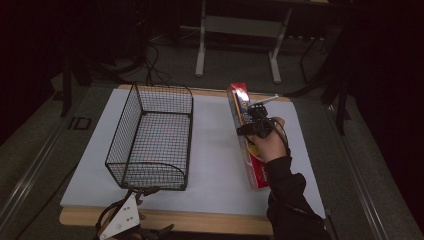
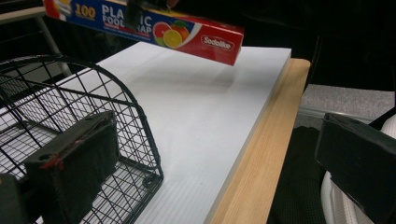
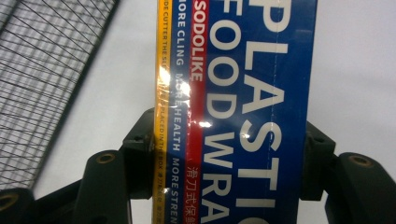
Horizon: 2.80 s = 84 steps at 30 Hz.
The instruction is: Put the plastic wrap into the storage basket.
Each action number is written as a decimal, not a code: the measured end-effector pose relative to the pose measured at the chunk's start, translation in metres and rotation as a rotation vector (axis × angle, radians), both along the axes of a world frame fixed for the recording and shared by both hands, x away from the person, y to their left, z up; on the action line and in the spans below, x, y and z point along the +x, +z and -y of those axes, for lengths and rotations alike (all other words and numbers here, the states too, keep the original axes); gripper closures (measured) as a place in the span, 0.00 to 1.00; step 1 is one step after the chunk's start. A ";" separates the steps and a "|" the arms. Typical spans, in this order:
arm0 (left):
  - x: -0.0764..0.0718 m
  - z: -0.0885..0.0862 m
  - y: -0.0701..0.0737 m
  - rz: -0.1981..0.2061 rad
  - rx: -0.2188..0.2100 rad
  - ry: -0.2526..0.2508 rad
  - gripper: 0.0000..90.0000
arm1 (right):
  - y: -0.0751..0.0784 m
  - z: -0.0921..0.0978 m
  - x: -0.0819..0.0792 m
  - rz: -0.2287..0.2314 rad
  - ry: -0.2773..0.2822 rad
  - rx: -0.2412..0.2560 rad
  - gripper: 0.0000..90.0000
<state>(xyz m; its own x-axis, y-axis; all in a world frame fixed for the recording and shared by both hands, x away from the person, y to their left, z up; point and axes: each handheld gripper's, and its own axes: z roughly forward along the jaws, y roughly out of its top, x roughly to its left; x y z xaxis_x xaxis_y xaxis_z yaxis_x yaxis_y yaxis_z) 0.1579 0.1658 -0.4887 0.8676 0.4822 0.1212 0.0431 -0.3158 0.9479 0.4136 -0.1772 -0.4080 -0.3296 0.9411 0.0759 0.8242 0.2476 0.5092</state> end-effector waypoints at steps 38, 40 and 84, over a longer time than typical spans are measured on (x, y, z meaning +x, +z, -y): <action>-0.002 -0.001 0.001 0.005 0.000 -0.012 0.00 | 0.085 -0.127 -0.004 0.176 0.226 -0.044 0.43; -0.002 -0.001 0.001 0.004 -0.002 -0.014 0.00 | 0.087 -0.136 -0.003 0.175 0.239 -0.044 0.43; -0.004 -0.003 0.002 0.001 -0.010 -0.010 0.00 | 0.109 -0.245 -0.015 0.234 0.374 -0.005 0.43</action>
<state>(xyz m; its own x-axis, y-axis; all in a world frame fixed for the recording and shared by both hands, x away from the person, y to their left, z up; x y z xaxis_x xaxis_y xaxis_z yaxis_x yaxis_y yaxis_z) 0.1544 0.1690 -0.4870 0.8724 0.4744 0.1176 0.0386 -0.3067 0.9510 0.3986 0.0676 -0.2994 -0.6552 0.7541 -0.0458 0.5401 0.5099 0.6695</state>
